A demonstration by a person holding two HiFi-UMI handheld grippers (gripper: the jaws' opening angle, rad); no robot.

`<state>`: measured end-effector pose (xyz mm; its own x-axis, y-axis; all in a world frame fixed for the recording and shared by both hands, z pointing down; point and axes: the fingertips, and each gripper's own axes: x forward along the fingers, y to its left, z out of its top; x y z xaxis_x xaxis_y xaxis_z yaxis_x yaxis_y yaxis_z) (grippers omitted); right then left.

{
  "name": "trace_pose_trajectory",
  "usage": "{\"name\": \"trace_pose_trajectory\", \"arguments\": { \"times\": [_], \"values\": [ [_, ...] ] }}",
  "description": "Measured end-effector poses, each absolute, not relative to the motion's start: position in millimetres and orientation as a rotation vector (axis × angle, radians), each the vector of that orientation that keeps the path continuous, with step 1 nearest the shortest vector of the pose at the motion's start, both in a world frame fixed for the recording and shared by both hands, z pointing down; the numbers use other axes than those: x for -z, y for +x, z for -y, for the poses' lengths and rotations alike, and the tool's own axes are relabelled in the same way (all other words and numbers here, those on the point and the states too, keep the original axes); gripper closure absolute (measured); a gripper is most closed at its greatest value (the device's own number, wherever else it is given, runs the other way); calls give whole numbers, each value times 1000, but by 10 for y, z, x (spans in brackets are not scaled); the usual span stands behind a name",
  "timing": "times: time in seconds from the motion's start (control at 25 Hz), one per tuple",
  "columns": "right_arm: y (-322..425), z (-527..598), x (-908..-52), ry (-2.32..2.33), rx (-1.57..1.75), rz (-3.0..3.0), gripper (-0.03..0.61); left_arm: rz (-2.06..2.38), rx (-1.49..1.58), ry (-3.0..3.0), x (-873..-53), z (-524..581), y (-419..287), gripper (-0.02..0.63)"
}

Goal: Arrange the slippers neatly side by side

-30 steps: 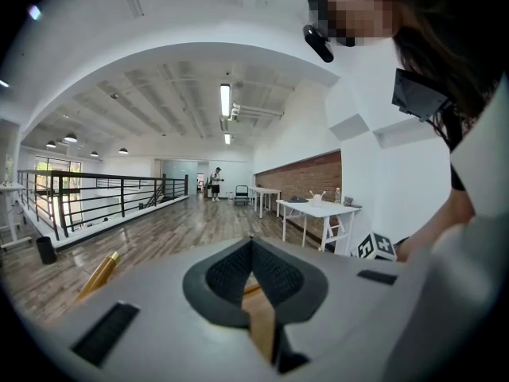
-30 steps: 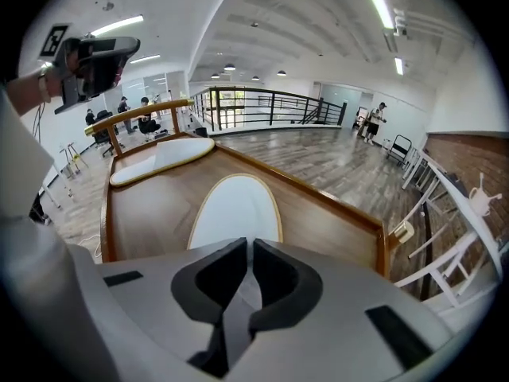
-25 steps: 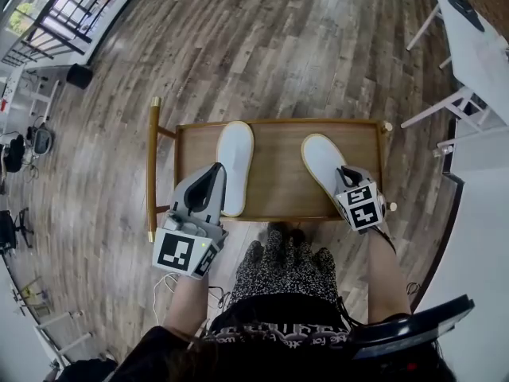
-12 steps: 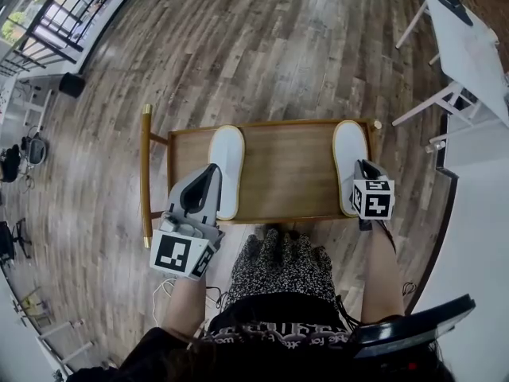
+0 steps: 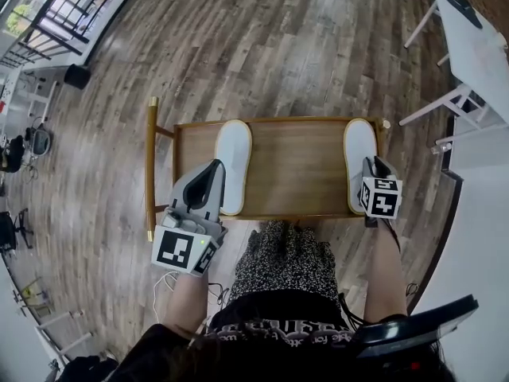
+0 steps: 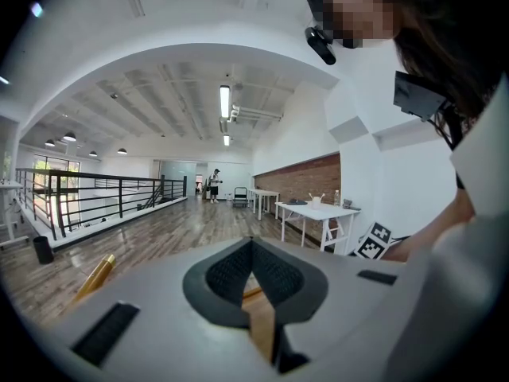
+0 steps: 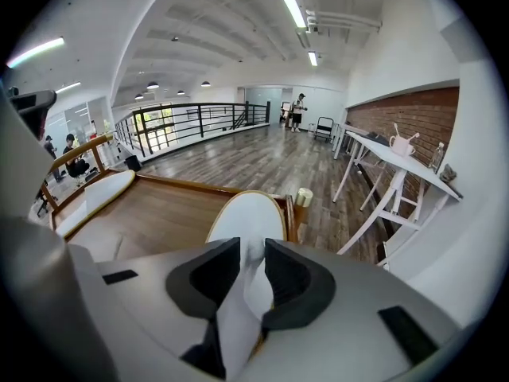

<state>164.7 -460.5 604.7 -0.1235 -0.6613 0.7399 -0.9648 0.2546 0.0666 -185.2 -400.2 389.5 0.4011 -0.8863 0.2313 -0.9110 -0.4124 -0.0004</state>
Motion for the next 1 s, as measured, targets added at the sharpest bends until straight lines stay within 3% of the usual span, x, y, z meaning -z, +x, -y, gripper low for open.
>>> {"name": "trace_pose_trajectory", "arguments": {
  "times": [0.32,0.76,1.0],
  "values": [
    [1342,4590,-5626,1503,-532,1946,485,1681,-289,2453,-4001,3937,-2045,621],
    [-674,4241,-5457,1170,-519,2247,485,1747,-256,2344,-4257,3833,-2388,621],
    [-904,4222,-5351,1154,-485,2279,485,1630,-392,2333,-4981,4028,-2293,601]
  ]
}}
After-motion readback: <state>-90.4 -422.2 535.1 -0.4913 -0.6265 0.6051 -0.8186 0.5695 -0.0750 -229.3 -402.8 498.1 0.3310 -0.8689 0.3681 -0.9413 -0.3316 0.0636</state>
